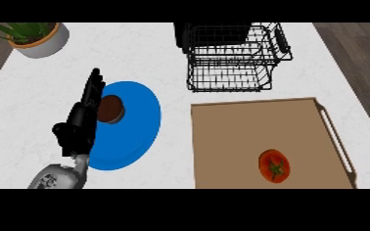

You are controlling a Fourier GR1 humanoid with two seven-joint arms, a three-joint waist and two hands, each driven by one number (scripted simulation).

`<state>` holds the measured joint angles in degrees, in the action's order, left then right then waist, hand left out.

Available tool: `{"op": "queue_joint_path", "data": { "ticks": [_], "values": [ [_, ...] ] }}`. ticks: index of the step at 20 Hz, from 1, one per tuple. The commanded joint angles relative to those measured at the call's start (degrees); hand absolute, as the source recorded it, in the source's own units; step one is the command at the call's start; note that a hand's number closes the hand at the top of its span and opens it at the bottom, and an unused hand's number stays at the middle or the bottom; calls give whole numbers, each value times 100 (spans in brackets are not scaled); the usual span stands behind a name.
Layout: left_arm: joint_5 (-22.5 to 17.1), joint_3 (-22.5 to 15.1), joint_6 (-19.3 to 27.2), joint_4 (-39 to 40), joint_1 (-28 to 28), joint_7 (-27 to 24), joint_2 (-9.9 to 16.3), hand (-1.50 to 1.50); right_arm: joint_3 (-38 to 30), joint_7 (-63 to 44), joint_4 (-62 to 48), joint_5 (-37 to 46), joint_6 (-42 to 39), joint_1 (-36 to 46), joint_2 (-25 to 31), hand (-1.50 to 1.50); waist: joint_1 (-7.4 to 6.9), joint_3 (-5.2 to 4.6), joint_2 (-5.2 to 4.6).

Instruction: Pick the tomato from the tray and place it in the tiered basket

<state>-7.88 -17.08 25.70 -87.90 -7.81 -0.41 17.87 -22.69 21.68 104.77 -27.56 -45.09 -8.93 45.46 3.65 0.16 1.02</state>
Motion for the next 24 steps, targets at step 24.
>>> {"op": "queue_joint_path", "data": {
  "ticks": [24],
  "values": [
    [166,50,-82,79,-183,88,-145,0,-398,-135,4894,4883,820,-2389,-319,-150,-54,-19,-38]
  ]
}}
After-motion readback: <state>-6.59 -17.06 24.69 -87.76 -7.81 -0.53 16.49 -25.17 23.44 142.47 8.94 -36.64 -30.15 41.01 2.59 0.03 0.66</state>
